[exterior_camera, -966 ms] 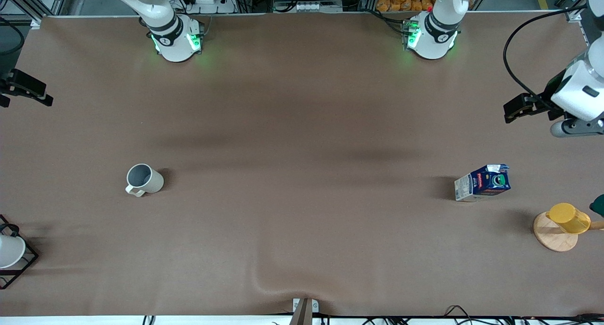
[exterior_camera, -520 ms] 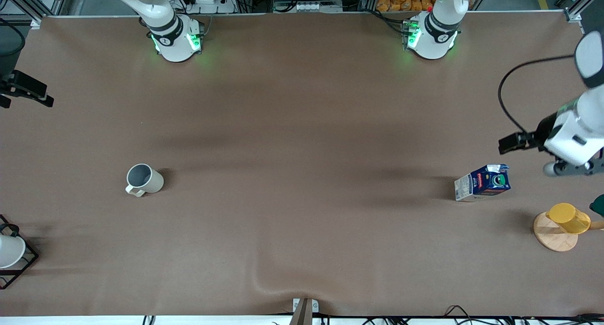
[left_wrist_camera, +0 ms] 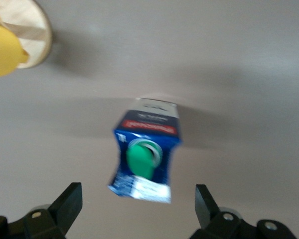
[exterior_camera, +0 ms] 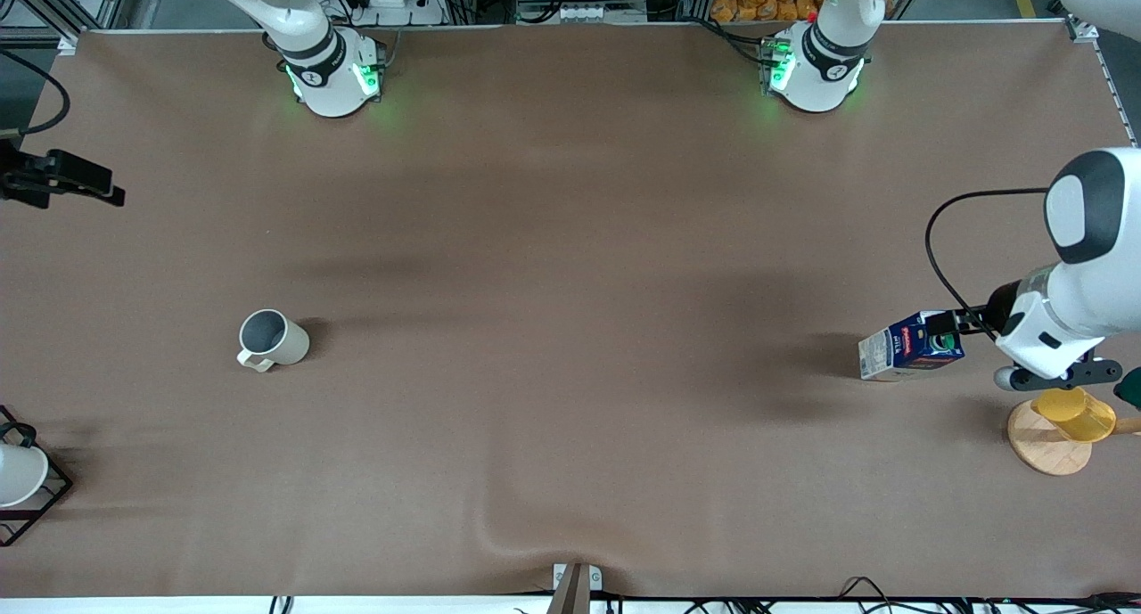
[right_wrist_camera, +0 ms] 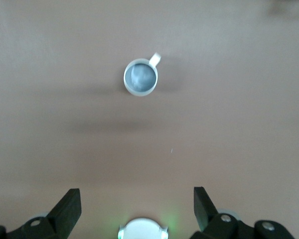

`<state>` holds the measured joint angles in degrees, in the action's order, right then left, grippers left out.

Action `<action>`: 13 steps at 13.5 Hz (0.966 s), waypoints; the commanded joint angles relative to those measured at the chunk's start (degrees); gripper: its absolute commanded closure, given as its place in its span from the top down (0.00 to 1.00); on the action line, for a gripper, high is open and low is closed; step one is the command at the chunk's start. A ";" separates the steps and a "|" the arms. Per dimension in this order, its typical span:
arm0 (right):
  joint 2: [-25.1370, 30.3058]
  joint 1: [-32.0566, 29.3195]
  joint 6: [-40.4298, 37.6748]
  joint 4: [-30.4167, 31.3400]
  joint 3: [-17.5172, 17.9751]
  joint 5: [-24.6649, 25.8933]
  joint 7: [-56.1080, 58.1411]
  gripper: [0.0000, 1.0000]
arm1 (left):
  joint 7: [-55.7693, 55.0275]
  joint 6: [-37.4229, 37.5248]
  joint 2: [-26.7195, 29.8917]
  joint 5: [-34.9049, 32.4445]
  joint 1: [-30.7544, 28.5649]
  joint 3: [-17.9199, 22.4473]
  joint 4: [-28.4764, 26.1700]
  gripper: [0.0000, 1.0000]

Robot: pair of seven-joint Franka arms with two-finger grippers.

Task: Place milk next to cup
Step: 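Reach the left gripper to the blue milk carton, then grasp the milk carton with the left gripper while the right gripper reaches the mug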

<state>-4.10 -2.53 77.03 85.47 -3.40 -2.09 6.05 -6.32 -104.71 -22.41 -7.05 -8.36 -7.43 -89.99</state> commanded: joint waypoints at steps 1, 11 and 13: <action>-5.27 0.42 -1.71 -0.66 0.06 -1.25 0.02 1.00 | 0.34 -1.19 -1.58 -3.59 -0.25 -0.57 0.96 1.00; -24.87 -0.02 9.17 -1.89 -0.11 -9.23 0.63 1.00 | 1.39 -1.37 -3.34 0.19 -1.31 -0.84 0.70 1.00; -26.13 2.25 14.18 -1.28 -0.02 -9.08 0.63 1.00 | 1.48 -1.37 -3.34 0.98 -1.49 -0.84 0.52 1.00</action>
<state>-28.42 -1.73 89.63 85.92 -3.66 -10.56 6.47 -6.31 -105.92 -25.46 -7.83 -9.11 -7.86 -89.98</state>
